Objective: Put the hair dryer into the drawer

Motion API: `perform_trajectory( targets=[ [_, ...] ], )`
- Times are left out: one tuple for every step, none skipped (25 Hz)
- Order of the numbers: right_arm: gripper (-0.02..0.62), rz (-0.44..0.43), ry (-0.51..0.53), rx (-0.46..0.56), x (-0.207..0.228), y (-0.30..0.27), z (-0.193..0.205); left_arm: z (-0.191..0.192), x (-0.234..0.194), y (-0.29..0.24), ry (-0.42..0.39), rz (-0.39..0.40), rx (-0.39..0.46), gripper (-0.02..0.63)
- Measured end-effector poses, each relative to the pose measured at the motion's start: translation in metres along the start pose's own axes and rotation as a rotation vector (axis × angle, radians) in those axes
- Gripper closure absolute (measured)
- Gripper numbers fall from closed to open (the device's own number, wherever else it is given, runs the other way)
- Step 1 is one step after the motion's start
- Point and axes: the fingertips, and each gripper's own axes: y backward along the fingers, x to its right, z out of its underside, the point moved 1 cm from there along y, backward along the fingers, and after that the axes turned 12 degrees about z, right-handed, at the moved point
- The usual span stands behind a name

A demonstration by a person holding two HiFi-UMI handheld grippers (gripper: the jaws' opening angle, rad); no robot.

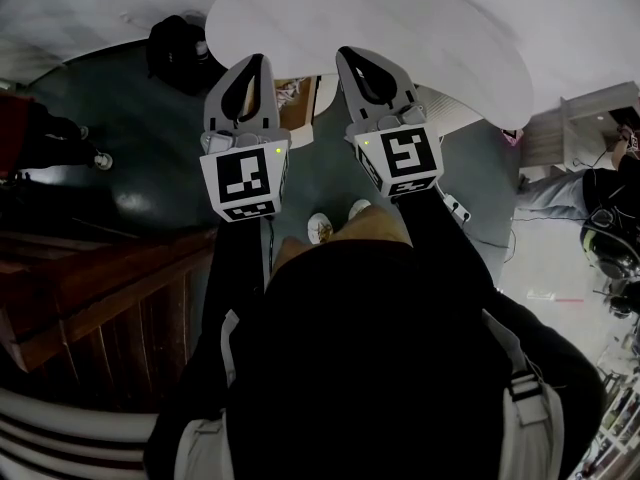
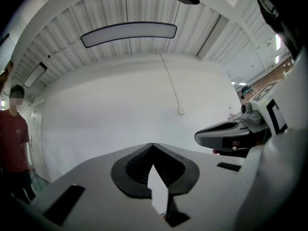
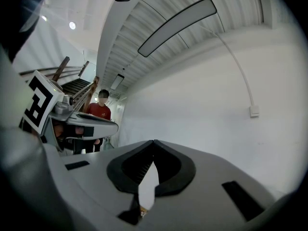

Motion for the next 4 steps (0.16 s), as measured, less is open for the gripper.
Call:
perform_trajectory(
  targets=[
    [0.569,0.001,0.0,0.0,0.0007,-0.0007,0.0004,0.0004,-0.0001,-0.001,0.0,0.001,-0.001,0.592],
    [0.569,0.002,-0.001,-0.001,0.0012,-0.0013,0.0006,0.0007,-0.0005,-0.0018,0.0,0.002,-0.002,0.592],
    [0.569,0.004,-0.001,-0.001,0.0016,-0.002,0.0007,0.0009,-0.0008,-0.0024,0.0,0.003,-0.003,0.592],
    [0.569,0.005,-0.001,-0.001,0.0019,-0.0026,0.0008,0.0011,-0.0012,-0.003,0.001,0.004,-0.004,0.592]
  ],
)
